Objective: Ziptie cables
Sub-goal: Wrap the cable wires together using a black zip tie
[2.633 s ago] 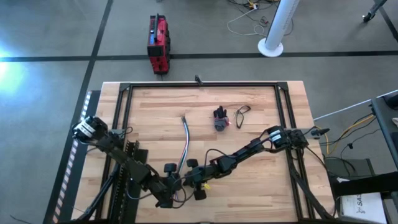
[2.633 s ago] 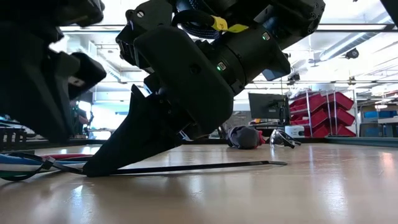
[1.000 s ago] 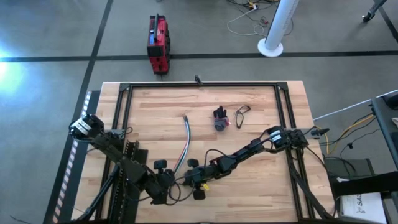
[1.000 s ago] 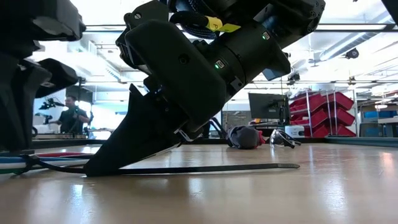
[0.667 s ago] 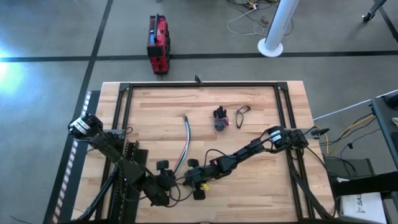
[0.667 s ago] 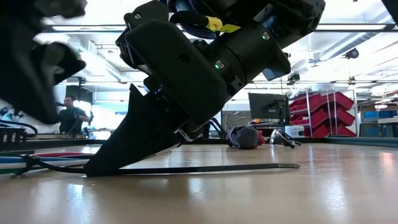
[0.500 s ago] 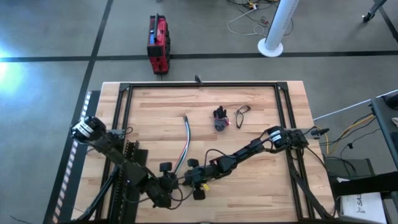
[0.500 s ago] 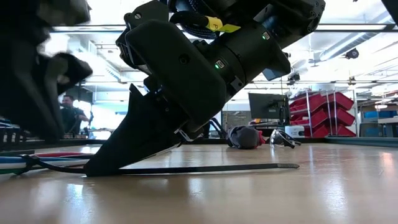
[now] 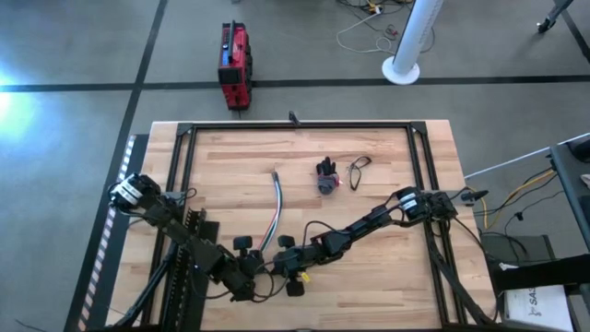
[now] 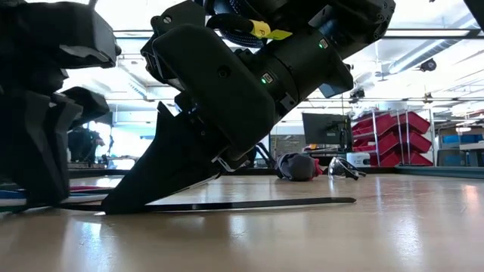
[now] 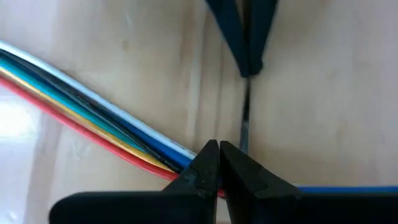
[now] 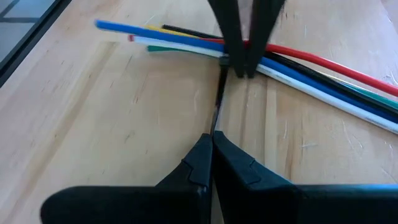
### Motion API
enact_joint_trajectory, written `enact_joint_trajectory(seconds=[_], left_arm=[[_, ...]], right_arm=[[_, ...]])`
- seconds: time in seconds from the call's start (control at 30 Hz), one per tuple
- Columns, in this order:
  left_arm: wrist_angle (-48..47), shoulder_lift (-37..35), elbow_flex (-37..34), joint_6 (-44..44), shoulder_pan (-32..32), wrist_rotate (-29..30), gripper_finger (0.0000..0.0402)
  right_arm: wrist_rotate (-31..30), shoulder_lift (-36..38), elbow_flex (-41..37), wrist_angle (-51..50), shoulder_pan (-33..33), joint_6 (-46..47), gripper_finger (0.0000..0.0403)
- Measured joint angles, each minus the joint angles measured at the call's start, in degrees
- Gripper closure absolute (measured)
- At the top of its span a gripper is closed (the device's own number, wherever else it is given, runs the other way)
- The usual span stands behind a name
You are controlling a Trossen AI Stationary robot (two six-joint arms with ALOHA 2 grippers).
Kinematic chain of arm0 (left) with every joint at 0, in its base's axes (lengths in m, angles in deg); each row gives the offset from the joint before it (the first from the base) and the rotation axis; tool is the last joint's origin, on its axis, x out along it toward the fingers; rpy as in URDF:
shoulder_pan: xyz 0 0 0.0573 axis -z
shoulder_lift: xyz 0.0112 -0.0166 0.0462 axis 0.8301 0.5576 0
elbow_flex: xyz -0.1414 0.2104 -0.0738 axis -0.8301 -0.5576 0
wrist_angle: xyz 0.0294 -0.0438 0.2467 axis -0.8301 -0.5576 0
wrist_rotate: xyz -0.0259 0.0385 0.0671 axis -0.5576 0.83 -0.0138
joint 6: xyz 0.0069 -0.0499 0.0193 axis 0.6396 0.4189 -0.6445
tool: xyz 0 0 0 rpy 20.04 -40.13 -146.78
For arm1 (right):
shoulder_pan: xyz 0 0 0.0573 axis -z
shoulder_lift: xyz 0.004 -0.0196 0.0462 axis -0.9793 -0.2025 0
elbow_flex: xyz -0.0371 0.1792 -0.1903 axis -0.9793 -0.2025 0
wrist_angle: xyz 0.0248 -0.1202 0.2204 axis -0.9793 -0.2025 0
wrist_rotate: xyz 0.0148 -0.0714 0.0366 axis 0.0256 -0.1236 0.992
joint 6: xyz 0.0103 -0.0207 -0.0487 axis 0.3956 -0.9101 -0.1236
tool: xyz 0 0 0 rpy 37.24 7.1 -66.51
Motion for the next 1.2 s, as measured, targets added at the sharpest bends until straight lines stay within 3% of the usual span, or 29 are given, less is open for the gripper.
enact_joint_trajectory(seconds=[0.7,1.2], left_arm=[[0.97,-0.4,2.6,-5.92,0.48,-1.71,0.0402],[-1.35,0.56,2.51,-4.93,0.61,-4.36,0.0402]], right_arm=[[-0.02,0.0,-0.02,-0.02,0.0,-0.02,0.0403],[0.02,0.0,-0.02,-0.09,-0.02,-0.02,0.0403]])
